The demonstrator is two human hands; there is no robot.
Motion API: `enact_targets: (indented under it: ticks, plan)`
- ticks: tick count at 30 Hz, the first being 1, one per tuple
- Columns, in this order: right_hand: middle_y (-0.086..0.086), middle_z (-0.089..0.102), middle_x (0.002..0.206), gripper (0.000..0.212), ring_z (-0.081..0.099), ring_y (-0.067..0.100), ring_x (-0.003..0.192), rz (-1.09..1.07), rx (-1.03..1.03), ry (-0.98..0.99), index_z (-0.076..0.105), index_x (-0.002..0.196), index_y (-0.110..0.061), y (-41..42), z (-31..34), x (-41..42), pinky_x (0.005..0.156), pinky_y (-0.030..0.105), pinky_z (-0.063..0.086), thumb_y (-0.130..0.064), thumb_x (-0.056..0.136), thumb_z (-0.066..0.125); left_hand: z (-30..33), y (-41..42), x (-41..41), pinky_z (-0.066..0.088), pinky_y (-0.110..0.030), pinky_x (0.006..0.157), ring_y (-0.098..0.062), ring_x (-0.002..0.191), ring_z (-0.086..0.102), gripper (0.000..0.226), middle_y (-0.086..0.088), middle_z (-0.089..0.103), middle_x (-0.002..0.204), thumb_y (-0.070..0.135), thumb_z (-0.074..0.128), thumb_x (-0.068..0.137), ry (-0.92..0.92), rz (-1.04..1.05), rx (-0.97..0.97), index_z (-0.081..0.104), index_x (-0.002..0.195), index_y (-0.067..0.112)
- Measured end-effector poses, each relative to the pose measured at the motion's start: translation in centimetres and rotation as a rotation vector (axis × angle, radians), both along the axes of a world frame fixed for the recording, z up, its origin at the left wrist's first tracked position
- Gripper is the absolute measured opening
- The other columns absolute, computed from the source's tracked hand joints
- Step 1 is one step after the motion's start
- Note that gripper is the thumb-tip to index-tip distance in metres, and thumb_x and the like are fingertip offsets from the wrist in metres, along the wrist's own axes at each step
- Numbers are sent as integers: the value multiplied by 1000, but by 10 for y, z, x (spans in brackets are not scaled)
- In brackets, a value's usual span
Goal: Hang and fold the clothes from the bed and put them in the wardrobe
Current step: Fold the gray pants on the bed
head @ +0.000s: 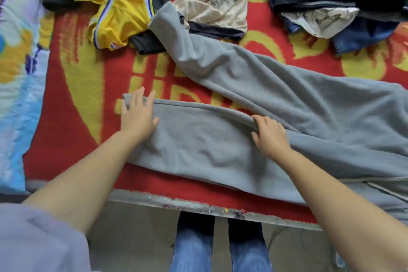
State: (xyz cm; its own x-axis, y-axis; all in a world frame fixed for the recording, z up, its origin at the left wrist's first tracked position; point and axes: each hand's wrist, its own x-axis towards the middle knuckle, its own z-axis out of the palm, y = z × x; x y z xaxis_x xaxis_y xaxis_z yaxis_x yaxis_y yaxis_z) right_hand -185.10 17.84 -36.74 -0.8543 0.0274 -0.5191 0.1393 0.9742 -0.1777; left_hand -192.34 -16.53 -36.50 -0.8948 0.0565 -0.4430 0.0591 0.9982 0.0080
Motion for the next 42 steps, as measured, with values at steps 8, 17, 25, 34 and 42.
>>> enact_targets:
  ticks: [8, 17, 25, 34, 42]
  plan:
    - [9, 57, 118, 34, 55, 31, 110, 100, -24, 30, 56, 124, -12, 11, 17, 67, 86, 40, 43, -19, 91, 57, -25, -57, 99, 38, -46, 95, -42, 117, 51, 57, -26, 54, 127, 31, 65, 88, -87, 906, 296, 44, 132, 2]
    - [11, 62, 102, 26, 57, 32, 98, -164, -300, 309, 67, 106, -4, 1, 23, 14, 79, 39, 48, 6, 85, 57, 7, -74, 53, 42, -49, 88, -40, 113, 49, 29, -22, 54, 119, 18, 59, 89, -104, 449, -17, 53, 116, 7]
    - [10, 46, 122, 37, 45, 32, 112, 22, 130, -29, 42, 128, -16, -7, -9, -76, 85, 41, 40, -16, 91, 50, 11, 113, -88, 39, -43, 96, -35, 116, 49, 46, -18, 51, 128, 4, 51, 84, 134, -537, 291, 51, 130, 4]
    - [-10, 46, 63, 21, 46, 15, 64, 126, -373, -298, 41, 69, -31, 29, 55, -93, 58, 18, 35, -22, 79, 57, -4, 100, -129, 45, -40, 82, -31, 86, 60, 16, -14, 62, 91, 5, 60, 80, 297, -756, 47, 61, 96, 7]
    - [6, 53, 119, 30, 51, 28, 114, 276, -194, -358, 53, 124, -25, 0, 15, -55, 91, 35, 44, -25, 95, 47, 28, -35, -94, 42, -36, 54, -29, 61, 59, 18, -13, 55, 76, 6, 59, 74, 170, -786, 87, 51, 90, 9]
